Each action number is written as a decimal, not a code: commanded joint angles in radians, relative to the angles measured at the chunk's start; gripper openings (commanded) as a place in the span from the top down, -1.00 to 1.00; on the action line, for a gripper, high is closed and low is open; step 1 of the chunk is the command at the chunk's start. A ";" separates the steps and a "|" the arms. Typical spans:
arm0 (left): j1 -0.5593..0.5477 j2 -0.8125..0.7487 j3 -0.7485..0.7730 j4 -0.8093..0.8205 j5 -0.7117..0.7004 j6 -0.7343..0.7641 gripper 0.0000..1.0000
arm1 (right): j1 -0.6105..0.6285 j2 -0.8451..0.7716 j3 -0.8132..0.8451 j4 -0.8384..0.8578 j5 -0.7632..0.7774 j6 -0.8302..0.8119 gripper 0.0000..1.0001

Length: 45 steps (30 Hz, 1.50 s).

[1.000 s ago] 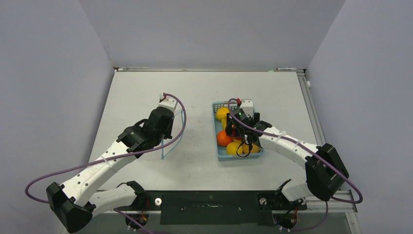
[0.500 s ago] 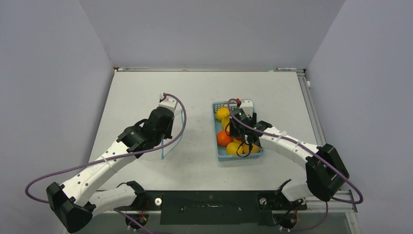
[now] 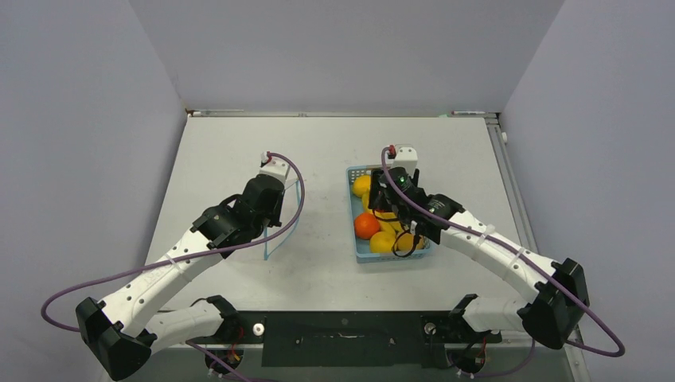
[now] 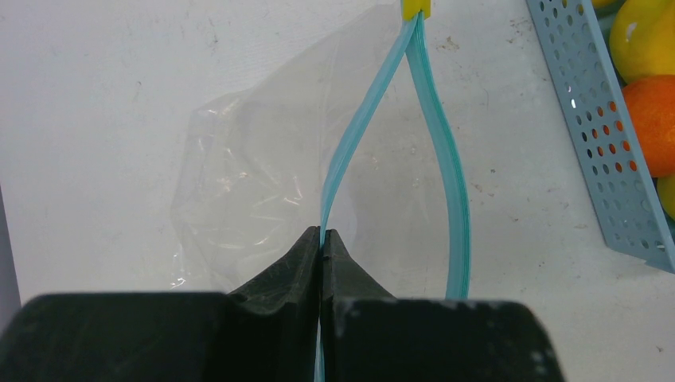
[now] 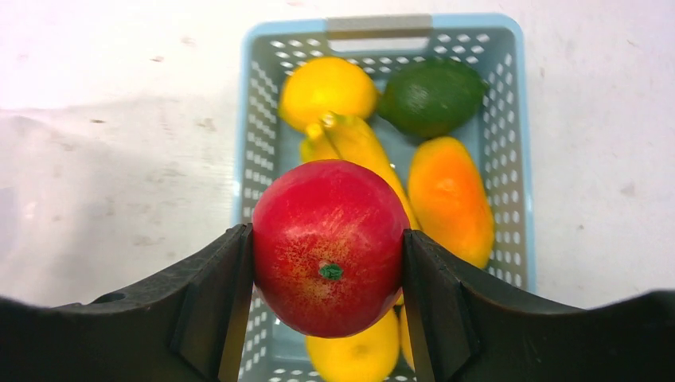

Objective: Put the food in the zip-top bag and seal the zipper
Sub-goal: Pick up the fake fruit from the bin, then place the fake fruit in the zipper food storage bag.

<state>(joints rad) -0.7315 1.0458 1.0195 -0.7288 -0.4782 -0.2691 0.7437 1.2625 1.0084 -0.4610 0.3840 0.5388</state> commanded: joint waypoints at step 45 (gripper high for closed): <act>0.004 -0.065 0.004 0.045 0.036 -0.005 1.00 | 0.304 0.130 0.122 0.563 -0.350 0.181 0.38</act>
<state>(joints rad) -0.7311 0.9970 1.0195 -0.7284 -0.4568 -0.2691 1.0351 1.3861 1.0771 0.0246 0.0399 0.7097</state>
